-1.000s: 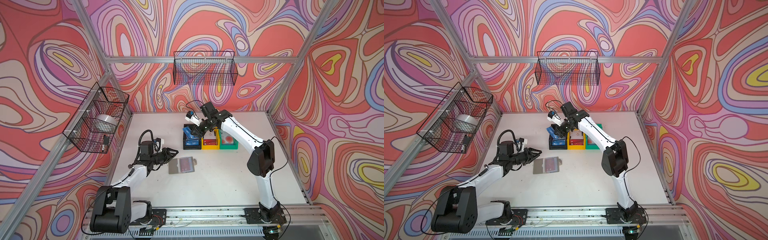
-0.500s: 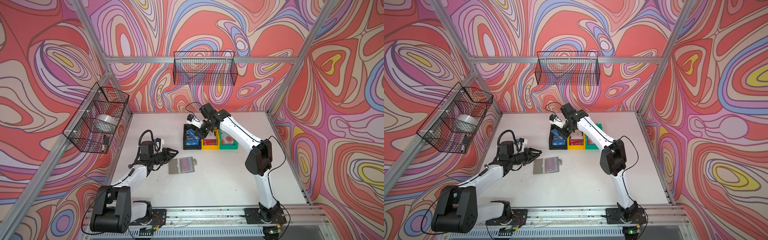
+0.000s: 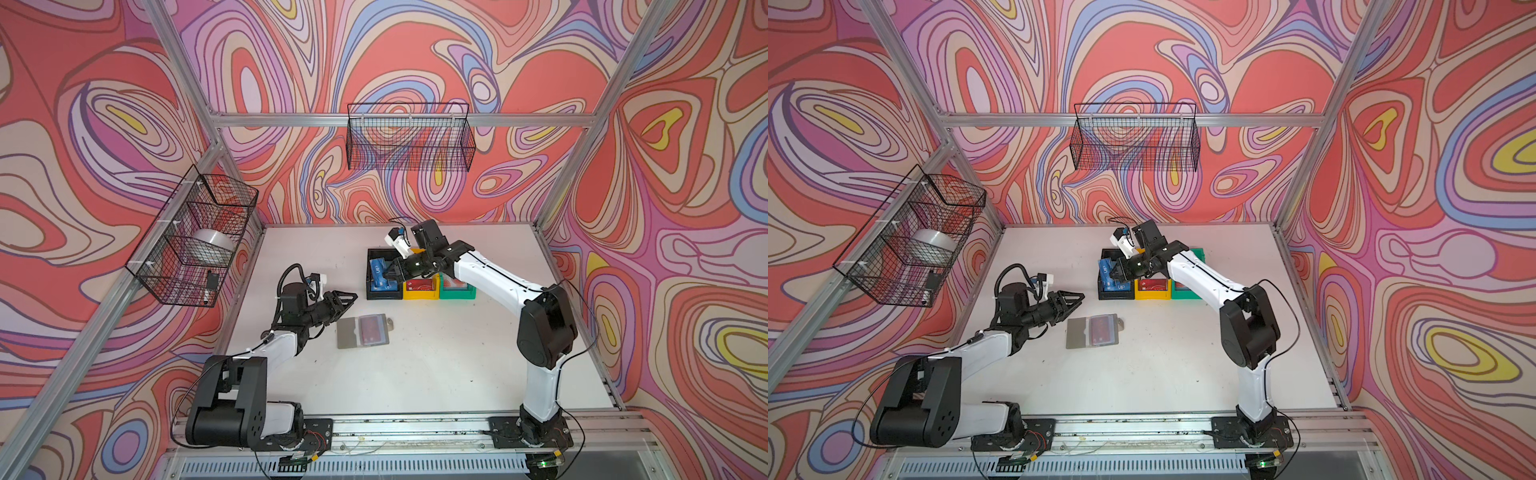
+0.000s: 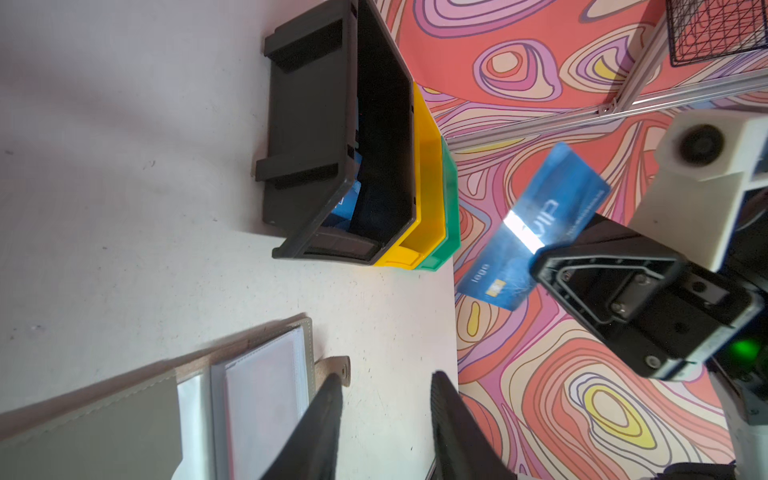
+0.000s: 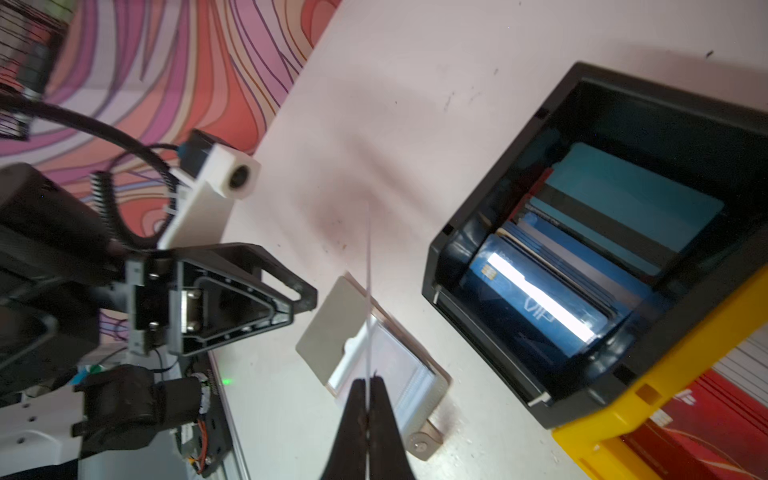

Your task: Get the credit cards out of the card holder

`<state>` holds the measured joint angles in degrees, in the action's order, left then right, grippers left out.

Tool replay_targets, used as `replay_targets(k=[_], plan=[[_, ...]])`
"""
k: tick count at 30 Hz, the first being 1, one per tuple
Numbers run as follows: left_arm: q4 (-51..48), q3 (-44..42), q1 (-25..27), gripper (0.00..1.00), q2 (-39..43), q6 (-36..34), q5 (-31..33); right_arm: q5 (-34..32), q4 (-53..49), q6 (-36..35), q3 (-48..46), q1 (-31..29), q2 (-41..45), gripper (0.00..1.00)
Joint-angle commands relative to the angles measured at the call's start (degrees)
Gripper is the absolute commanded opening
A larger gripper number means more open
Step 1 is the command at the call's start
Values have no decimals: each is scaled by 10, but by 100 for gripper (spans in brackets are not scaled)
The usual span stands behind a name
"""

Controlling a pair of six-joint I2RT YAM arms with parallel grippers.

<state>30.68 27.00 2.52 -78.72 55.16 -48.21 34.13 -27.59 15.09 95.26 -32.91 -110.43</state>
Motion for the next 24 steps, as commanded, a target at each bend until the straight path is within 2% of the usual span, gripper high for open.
replay_targets(k=[1,5,8,13,17,24], plan=[[139,-3,-1,39,-21,50,-8,41,126,122,-26,10,26,0],[274,-16,5,39,-38,95,15,37,227,218,-80,16,46,0],[352,-17,17,40,-46,116,43,44,278,258,-106,18,51,0],[344,4,55,40,-45,78,89,68,366,321,-138,17,44,0],[344,19,80,41,-58,65,105,77,408,341,-156,18,47,0],[417,20,92,42,-94,89,134,82,419,352,-160,17,44,0]])
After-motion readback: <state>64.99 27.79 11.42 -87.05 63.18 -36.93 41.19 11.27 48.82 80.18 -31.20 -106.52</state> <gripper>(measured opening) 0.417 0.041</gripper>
